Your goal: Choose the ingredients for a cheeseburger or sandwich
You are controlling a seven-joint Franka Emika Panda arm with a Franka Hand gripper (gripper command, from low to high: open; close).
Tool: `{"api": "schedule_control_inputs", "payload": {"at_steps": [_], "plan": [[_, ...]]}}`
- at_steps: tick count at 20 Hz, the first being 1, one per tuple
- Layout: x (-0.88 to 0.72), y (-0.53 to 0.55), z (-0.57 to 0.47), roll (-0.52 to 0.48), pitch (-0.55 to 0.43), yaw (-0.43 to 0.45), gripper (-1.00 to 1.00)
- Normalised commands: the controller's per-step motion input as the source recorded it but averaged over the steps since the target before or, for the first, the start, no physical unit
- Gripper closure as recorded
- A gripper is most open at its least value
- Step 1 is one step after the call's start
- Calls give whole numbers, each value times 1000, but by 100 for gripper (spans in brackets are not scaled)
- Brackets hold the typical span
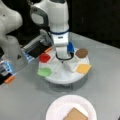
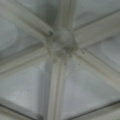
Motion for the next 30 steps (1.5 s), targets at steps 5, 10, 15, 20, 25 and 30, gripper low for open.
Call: {"api": "schedule_control_inputs", "payload": {"at_steps": [5, 10, 15, 20, 25, 30], "plan": [[-8, -184, 267, 193, 107, -365, -100], [-70, -293, 251, 239, 69, -531, -100], [-92, -329, 208, 218, 59, -687, -100], [12, -271, -53, 278, -7, -598, -100], [-42, -228, -236, 159, -44, -405, -100], [-82, -58, -251, 300, -125, -373, -100]]}}
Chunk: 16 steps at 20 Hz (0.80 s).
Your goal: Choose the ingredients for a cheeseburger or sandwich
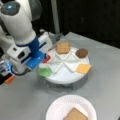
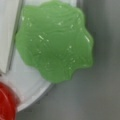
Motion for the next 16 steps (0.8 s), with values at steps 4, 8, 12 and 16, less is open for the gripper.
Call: {"api": "schedule_control_inputs", "payload": {"at_steps": [4, 8, 12, 16], "plan": [[-130, 21, -209, 440, -220, -272, -100], [-172, 2, -181, 503, -260, -136, -100], [-160, -36, -166, 431, -255, -65, -100], [-136, -42, -146, 308, -209, -3, -100]]}}
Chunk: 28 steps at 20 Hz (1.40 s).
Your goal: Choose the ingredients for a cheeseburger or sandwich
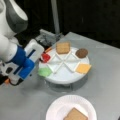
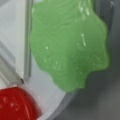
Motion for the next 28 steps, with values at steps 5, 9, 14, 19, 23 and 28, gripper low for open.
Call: {"api": "schedule_control_inputs", "payload": {"at_steps": [5, 9, 14, 19, 23, 28], "plan": [[-59, -1, -143, 271, -192, 42, -100], [32, 26, -157, 301, -192, 60, -100], [75, -35, -153, 270, -153, 81, -100], [124, -128, -131, 239, -126, 96, -100], [167, -161, -98, 217, -104, 94, -100], [230, -155, -102, 234, -114, 100, -100]]}}
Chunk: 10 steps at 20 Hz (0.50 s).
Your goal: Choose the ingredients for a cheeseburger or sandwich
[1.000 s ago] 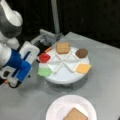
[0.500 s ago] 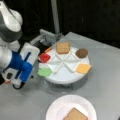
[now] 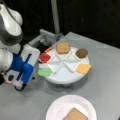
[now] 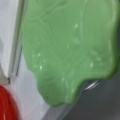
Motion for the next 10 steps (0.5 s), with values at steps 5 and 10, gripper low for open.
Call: {"api": "schedule_control_inputs", "payload": {"at_steps": [5, 10], "plan": [[239, -186, -55, 255, -98, 103, -100], [246, -226, -28, 234, -77, 130, -100]]}}
